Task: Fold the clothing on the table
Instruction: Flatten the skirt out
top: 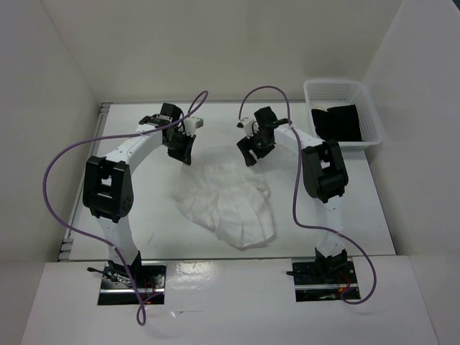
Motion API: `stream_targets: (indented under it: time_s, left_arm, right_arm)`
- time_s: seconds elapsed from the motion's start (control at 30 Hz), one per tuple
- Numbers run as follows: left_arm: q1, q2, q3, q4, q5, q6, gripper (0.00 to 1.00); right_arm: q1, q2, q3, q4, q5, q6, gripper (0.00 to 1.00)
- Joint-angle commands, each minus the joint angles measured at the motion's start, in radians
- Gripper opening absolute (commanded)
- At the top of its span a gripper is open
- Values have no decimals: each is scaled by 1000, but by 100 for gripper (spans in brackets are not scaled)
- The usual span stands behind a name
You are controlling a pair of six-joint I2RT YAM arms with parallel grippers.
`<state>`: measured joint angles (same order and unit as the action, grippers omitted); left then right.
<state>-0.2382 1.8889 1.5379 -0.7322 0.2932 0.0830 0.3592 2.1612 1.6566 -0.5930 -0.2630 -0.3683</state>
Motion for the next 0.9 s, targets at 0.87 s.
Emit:
stream_targets:
  time_s: [0.87]
  left_arm:
    - [7,-4,27,-12,9,26,4]
  right_arm:
    - [-29,97,105,-97,-165,-83,53]
